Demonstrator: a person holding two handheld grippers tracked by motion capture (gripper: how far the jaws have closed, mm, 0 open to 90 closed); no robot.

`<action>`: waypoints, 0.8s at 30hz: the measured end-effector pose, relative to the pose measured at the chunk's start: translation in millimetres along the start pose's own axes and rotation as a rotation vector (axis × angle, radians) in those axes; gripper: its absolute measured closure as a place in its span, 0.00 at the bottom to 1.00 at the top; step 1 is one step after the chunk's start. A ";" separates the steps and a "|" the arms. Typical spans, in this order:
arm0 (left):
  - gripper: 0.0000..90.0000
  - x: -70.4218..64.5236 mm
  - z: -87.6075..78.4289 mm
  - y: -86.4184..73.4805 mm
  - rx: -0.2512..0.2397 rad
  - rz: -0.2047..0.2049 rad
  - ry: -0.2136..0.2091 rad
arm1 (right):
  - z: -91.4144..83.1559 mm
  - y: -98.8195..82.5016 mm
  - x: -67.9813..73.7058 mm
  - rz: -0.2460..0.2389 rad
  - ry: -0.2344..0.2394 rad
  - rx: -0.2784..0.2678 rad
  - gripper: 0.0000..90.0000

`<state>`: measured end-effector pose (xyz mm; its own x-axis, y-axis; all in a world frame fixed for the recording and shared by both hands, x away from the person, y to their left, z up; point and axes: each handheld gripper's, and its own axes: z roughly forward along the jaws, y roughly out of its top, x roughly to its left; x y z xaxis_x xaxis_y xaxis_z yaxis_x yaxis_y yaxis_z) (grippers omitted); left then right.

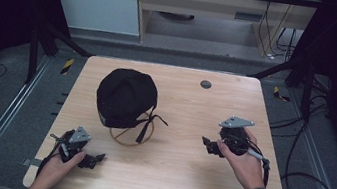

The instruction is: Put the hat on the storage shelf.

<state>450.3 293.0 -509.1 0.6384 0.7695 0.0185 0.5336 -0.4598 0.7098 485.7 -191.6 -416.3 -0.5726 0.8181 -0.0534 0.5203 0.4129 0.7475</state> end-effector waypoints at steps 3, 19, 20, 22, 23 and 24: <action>0.00 0.0 0.0 0.0 0.000 0.000 0.000 | 2.3 -4.9 -0.3 0.008 0.007 0.005 0.19; 0.00 0.0 -0.1 -0.1 0.001 0.000 -0.001 | 24.5 -35.4 8.5 0.012 0.039 0.054 0.19; 0.00 -0.1 -0.1 -0.1 0.001 0.000 0.000 | 25.9 -36.5 9.9 0.019 0.044 0.058 0.19; 0.00 -0.1 -0.1 -0.1 0.000 -0.001 0.000 | 29.7 -39.4 11.6 0.019 0.048 0.058 0.19; 0.00 0.0 -0.1 0.0 0.001 0.000 -0.001 | 32.1 -41.2 12.8 0.022 0.051 0.065 0.19; 0.00 -0.1 -0.1 -0.1 0.000 0.000 0.001 | 35.4 -44.0 14.0 0.030 0.054 0.062 0.19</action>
<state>450.2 293.0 -509.1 0.6379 0.7699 0.0186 0.5341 -0.4597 0.7095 477.2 -184.2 -473.4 -0.5885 0.8085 0.0051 0.5751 0.4142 0.7055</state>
